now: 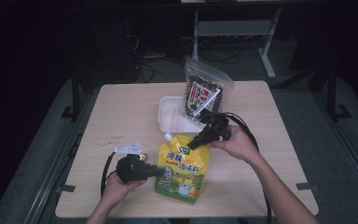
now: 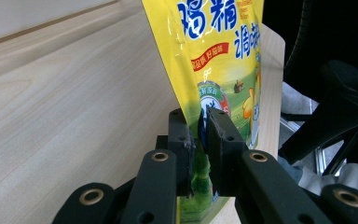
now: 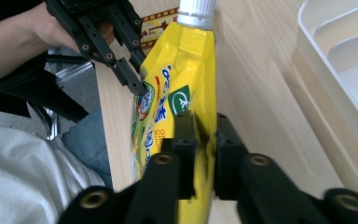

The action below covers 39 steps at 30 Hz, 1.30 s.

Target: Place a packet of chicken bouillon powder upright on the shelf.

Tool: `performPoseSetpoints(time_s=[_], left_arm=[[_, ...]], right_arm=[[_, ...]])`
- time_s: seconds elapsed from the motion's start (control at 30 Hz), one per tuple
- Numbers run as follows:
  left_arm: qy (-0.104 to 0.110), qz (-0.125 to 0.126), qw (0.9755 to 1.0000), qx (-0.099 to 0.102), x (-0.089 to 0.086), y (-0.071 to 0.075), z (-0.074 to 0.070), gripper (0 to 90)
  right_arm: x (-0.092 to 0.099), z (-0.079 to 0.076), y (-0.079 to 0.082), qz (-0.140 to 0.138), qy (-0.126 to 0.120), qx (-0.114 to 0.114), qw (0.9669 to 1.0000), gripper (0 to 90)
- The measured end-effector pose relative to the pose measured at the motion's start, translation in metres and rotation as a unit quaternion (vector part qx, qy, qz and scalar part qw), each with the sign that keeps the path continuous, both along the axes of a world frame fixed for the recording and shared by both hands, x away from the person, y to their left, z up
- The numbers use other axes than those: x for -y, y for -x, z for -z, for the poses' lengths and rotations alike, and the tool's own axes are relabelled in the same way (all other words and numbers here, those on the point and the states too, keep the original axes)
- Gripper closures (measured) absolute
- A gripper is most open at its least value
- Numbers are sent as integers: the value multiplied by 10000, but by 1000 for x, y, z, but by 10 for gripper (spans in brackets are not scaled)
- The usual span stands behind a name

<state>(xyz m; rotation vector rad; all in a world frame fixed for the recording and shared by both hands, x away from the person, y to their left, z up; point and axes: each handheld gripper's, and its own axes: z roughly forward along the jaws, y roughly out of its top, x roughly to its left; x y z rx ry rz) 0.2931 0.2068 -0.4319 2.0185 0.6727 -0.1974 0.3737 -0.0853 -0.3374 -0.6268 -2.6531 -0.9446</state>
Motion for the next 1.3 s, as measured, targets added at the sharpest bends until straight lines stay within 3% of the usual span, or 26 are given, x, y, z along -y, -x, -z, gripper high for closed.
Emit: performPoseSetpoints(time_s=[0.07, 0.27, 0.47, 0.83, 1.0, 1.1, 1.3], left_arm=[[2, -24, 10000, 6, 0, 0, 0, 798], [-143, -133, 9998, 50, 0, 0, -1, 703], [-78, -259, 9996, 87, -7, 1, -5, 600], [-335, -552, 9976, 235, -20, 3, -8, 526], [-447, -608, 9968, 271, -22, 3, -7, 497], [-701, -742, 9941, 360, -24, 4, -6, 475], [-766, -845, 9926, 412, -27, 5, -7, 461]], right_arm=[[0, 0, -1, -27, -56, -112, 9999, 883], [1, -3, 3, -69, -133, -257, 9996, 895], [1, -8, 9, -78, -287, -421, 9987, 896], [4, -24, 15, 91, -897, -616, 9940, 898], [7, -28, 10, 382, -1200, -611, 9902, 897], [9, -32, 8, 536, -1392, -607, 9869, 897], [10, -44, 4, 812, -1829, -598, 9779, 897]])
